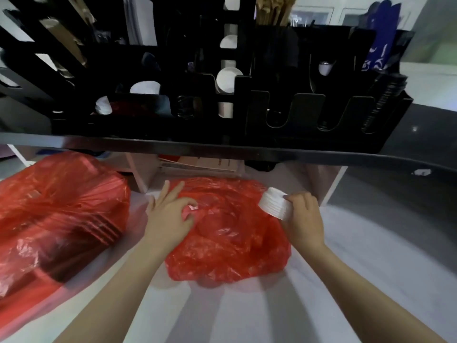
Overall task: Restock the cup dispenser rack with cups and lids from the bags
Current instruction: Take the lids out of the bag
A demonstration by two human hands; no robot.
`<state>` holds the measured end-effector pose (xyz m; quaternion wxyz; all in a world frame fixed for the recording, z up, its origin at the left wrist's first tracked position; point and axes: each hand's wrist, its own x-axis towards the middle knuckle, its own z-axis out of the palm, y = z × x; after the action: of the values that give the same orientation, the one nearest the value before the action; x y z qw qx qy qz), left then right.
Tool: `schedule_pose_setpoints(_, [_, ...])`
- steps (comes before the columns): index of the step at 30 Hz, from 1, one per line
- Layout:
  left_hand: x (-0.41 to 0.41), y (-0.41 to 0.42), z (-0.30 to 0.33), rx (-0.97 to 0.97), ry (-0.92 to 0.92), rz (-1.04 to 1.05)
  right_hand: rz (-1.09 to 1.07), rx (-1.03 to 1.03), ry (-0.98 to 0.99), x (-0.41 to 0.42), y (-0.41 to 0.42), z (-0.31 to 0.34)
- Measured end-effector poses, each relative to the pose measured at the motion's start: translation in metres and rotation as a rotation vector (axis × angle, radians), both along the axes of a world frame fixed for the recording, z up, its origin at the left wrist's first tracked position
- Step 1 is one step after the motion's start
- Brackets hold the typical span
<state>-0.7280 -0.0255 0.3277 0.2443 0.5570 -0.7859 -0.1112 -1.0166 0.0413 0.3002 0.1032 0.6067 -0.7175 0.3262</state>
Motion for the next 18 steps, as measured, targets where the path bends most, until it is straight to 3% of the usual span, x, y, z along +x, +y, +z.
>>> schedule_pose_setpoints(4, [-0.015,-0.009,-0.008,-0.061,-0.139,-0.086,0.073,0.173,0.147,-0.003,0.011,-0.018])
schedule_pose_setpoints(10, [-0.015,-0.017,-0.031,0.283,-0.308,0.054,0.252,0.563,0.193,-0.005,0.022,-0.035])
schedule_pose_setpoints(12, [-0.013,-0.017,-0.037,0.304,-0.331,0.076,0.314,0.637,0.136,-0.008,0.022,-0.033])
schedule_pose_setpoints(18, [-0.009,-0.022,-0.042,0.29,-0.18,0.111,0.318,0.409,0.093,-0.002,0.011,-0.013])
